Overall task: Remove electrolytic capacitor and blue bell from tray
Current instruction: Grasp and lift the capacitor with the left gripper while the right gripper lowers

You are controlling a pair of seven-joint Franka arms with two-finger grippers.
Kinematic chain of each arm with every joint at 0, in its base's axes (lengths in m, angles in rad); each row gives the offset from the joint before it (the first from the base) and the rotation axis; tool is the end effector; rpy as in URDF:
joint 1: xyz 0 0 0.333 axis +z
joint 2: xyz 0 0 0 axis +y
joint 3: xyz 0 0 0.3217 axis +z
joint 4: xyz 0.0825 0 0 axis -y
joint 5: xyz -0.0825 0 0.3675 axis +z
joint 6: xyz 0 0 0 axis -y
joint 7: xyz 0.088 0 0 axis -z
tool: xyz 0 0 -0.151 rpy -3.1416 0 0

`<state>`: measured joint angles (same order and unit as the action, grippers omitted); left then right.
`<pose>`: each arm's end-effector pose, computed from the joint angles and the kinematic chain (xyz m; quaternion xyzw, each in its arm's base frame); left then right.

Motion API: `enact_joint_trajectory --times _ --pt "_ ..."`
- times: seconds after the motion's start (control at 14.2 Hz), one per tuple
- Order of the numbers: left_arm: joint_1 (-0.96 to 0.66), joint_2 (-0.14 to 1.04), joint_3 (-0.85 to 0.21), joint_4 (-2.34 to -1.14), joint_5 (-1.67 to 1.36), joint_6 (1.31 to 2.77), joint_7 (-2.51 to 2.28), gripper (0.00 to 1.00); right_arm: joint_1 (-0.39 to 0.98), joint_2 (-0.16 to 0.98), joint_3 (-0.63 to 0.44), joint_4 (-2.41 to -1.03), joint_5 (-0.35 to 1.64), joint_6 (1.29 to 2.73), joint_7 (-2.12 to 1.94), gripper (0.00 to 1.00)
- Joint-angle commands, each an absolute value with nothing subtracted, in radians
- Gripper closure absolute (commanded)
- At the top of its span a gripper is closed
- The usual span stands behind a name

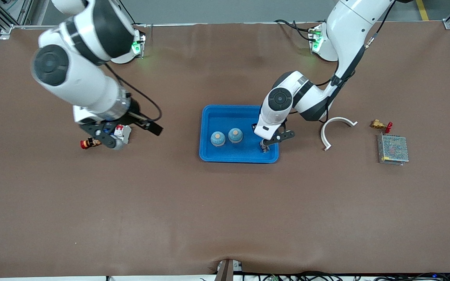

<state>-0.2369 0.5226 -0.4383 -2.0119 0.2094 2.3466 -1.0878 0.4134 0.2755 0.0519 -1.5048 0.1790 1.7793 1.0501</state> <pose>0.4536 -0.3552 0.1771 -0.9866 -0.1456 0.0698 0.0239 0.5557 0.3012 0.4759 -0.9475 0.3056 0.0652 0.0684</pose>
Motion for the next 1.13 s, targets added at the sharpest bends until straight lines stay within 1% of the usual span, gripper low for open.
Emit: enact_joint_trajectory --times 0.0,0.28,0.49,0.71,0.78,0.85,0.92,1.06 --pt "-0.253 0.531 -0.437 -2.020 0.239 2.368 -1.134 0.31 0.489 0.328 0.038 -1.491 0.189 1.854 1.208 0.00" --pt "-0.256 0.540 -0.437 -2.020 0.244 2.378 -1.134 0.33 0.558 0.414 0.038 -1.493 0.183 1.952 1.380 0.00" --pt "-0.256 0.549 -0.437 -2.020 0.255 2.378 -1.134 0.37 0.574 0.469 0.037 -1.493 0.183 2.005 1.446 0.00" --pt "-0.261 0.555 -0.437 -2.019 0.255 2.378 -1.134 0.45 0.578 0.523 0.037 -1.494 0.183 2.048 1.491 0.00" --pt "-0.261 0.555 -0.437 -2.019 0.256 2.376 -1.132 0.49 0.580 0.544 0.037 -1.496 0.183 2.063 1.511 0.00" --pt "-0.261 0.555 -0.437 -2.020 0.256 2.376 -1.132 0.55 0.586 0.561 0.037 -1.497 0.183 2.081 1.522 0.00" --pt "-0.262 0.561 -0.437 -2.019 0.255 2.375 -1.134 0.64 0.601 0.580 0.035 -1.499 0.180 2.085 1.529 0.00" --pt "-0.262 0.558 -0.437 -2.019 0.255 2.368 -1.132 0.89 0.630 0.601 0.034 -1.511 0.141 2.111 1.546 0.00"
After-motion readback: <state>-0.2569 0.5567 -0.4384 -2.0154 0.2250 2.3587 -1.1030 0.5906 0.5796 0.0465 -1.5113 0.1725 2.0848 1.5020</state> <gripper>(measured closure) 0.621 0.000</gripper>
